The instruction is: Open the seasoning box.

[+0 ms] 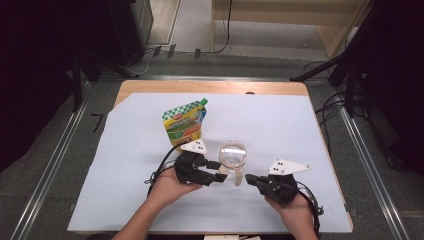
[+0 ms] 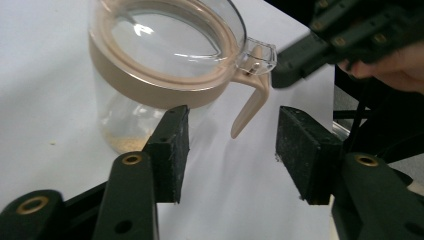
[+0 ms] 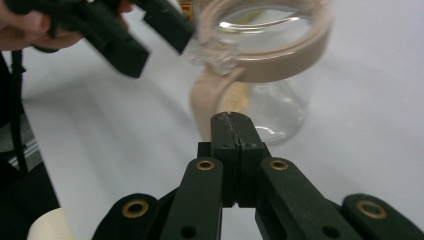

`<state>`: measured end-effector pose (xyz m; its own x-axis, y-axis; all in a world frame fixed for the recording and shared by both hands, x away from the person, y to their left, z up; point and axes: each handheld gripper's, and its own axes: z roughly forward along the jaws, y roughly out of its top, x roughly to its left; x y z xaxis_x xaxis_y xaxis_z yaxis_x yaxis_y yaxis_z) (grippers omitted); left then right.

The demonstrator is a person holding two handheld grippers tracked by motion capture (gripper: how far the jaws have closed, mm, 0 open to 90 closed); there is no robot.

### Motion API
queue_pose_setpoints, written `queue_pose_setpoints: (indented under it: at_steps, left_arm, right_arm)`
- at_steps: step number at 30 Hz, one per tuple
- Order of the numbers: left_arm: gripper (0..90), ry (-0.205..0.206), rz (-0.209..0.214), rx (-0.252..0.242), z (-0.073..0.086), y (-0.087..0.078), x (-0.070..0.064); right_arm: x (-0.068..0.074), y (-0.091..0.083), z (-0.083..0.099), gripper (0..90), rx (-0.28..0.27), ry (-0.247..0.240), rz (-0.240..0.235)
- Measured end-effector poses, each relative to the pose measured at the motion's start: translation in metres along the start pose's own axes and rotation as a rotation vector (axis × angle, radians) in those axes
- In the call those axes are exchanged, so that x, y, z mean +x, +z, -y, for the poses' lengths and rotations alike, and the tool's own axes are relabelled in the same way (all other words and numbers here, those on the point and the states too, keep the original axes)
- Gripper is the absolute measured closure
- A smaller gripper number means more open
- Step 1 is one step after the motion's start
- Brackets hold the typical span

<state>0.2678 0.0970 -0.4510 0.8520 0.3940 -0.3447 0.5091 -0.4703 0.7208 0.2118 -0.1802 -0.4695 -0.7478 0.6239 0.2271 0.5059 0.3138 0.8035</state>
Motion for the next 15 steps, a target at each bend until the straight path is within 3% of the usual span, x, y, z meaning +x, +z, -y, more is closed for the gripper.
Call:
queue_pose_setpoints:
  at_steps: [7, 11, 15]
  left_arm:
    - [39.5, -0.028, -0.002, -0.006, 0.001, -0.003, 0.006]
    - [37.6, -0.022, -0.011, -0.009, 0.002, -0.003, 0.008]
    - [37.5, -0.012, -0.011, -0.014, 0.002, -0.002, 0.007]
  right_arm:
    - [0.021, 0.015, 0.001, 90.0, 0.005, -0.050, -0.026]
    - [0.024, 0.025, 0.002, 90.0, 0.016, -0.048, -0.028]
    - [0.024, 0.029, 0.002, 90.0, 0.031, -0.063, 0.004]
